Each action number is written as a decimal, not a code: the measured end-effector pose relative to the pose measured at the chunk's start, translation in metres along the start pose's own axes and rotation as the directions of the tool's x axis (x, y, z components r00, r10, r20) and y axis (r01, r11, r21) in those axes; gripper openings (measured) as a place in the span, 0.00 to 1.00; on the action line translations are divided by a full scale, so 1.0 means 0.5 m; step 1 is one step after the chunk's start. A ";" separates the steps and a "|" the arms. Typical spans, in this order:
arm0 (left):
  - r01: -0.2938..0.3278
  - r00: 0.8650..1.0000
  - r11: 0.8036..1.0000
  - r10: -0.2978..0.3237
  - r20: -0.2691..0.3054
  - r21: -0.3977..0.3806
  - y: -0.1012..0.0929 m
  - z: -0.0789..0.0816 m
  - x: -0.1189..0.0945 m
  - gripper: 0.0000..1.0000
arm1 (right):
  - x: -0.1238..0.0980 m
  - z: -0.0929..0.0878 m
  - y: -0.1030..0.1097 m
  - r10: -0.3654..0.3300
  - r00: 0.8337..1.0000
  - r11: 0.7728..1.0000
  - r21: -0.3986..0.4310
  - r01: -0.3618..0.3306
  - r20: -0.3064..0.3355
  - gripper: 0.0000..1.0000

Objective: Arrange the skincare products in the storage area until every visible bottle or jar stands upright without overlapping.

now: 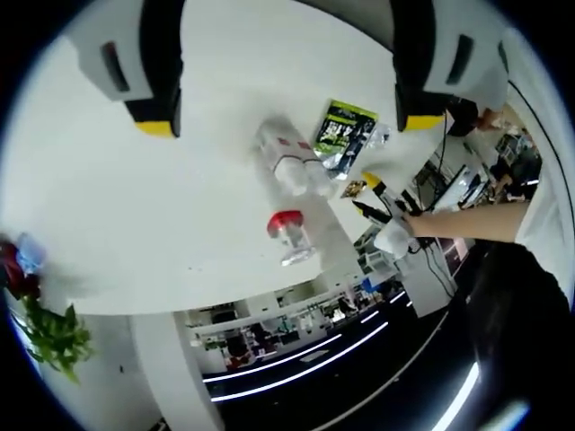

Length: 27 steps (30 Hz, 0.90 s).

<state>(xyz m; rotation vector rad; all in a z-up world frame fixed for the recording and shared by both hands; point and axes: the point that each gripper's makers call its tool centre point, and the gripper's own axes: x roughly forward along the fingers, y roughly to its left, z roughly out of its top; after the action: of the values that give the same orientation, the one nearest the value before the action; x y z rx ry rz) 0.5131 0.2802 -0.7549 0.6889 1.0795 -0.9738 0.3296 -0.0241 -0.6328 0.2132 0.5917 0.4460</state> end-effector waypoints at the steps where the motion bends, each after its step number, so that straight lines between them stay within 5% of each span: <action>1: 0.008 1.000 1.000 -0.008 -0.002 0.002 -0.001 0.000 0.001 0.69 | 0.001 0.000 -0.001 0.000 1.000 1.000 0.001 0.000 0.000 1.00; 9: 0.007 1.000 1.000 -0.007 -0.001 0.004 0.008 0.000 -0.002 0.60 | 0.011 -0.002 0.002 0.005 1.000 1.000 0.006 -0.005 -0.005 1.00; 14: 0.009 1.000 1.000 -0.008 0.011 -0.010 0.000 0.006 -0.007 0.37 | 0.013 0.000 0.003 0.008 1.000 1.000 0.004 -0.008 -0.003 1.00; 21: 0.039 0.999 0.999 -0.039 0.001 0.010 -0.032 0.003 -0.002 0.36 | 0.003 0.011 0.001 0.005 1.000 1.000 -0.004 -0.005 0.005 0.99; 27: 0.064 0.998 0.993 -0.064 -0.005 0.103 -0.084 0.015 -0.012 0.34 | -0.004 0.016 0.003 0.004 1.000 1.000 -0.007 -0.004 0.015 0.99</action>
<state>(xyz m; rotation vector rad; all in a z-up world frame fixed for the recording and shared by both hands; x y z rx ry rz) 0.4773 0.2576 -0.7468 0.7423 1.0637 -1.0903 0.3324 -0.0242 -0.6248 0.2107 0.5752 0.4503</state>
